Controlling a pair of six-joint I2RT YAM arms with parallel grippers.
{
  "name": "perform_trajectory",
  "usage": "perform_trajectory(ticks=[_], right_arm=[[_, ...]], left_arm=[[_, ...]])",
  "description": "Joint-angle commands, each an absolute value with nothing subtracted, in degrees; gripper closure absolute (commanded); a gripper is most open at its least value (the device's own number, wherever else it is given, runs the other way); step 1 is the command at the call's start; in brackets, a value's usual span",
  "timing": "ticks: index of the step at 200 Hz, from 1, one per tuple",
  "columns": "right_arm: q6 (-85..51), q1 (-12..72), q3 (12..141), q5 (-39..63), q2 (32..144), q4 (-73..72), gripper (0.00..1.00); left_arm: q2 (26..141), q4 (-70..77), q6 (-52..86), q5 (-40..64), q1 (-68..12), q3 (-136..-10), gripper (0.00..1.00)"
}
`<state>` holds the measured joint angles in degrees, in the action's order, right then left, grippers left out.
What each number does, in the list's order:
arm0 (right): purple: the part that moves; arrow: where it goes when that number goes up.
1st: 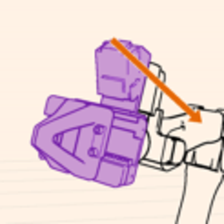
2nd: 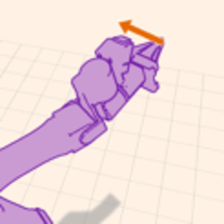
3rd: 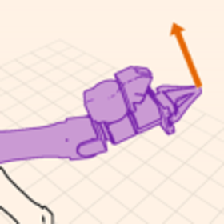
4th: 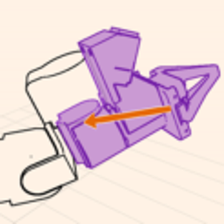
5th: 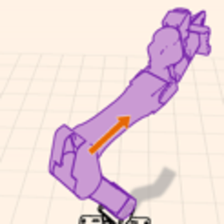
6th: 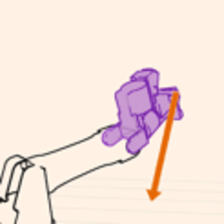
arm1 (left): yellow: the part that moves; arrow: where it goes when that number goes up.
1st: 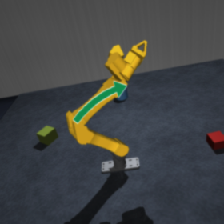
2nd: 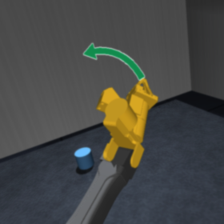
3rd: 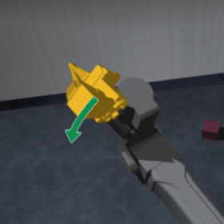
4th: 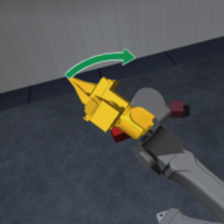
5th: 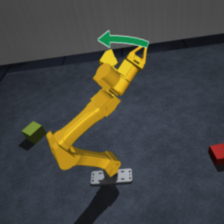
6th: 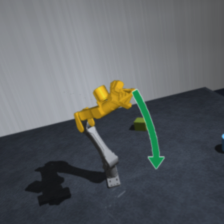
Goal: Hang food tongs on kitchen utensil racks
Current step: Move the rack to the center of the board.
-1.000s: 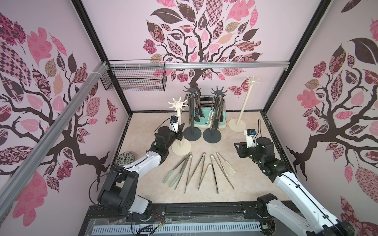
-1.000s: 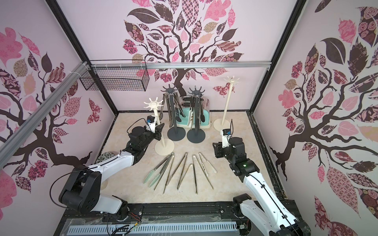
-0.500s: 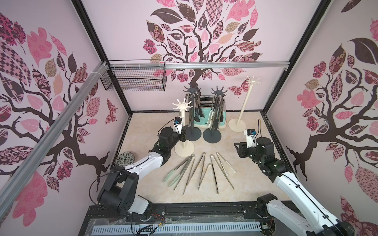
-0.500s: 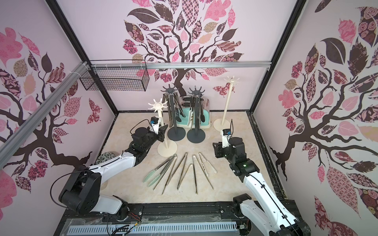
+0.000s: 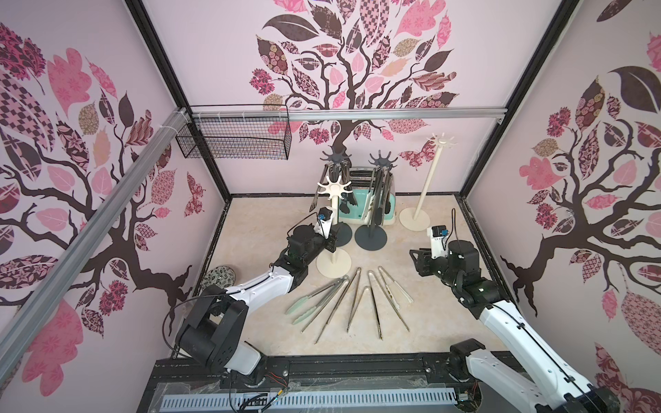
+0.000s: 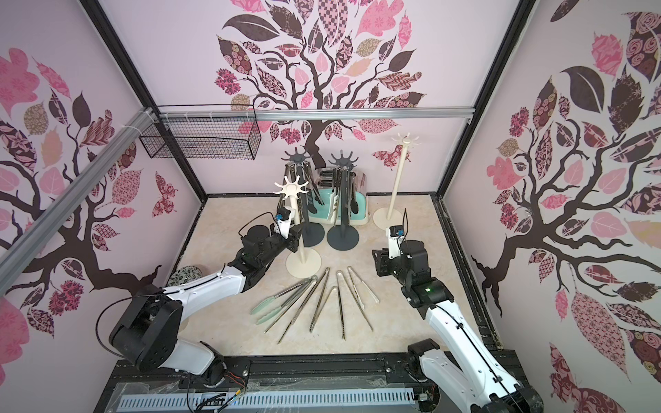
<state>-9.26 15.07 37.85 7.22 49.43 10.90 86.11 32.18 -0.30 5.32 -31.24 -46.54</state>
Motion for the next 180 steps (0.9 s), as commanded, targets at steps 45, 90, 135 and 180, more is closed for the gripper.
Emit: perform_trajectory(ticks=[45, 90, 135, 180], right_arm=[[-9.86, 14.77, 37.74, 6.64, 48.88, 10.71, 0.58], [-9.89, 14.77, 37.8, 6.6, 49.13, 10.83, 0.58], [-10.1, 14.77, 37.79, 6.65, 49.67, 11.07, 0.57], [-10.11, 14.77, 37.79, 6.59, 49.95, 11.16, 0.55]], left_arm=[[90.15, 15.03, 2.48, 8.79, -33.18, -43.86, 0.87], [88.15, 12.63, 1.89, 8.0, -33.15, -44.2, 0.76], [85.67, 9.68, 1.12, 8.44, -33.2, -44.54, 0.69], [82.23, 6.18, 0.79, 6.12, -33.15, -44.3, 0.65]])
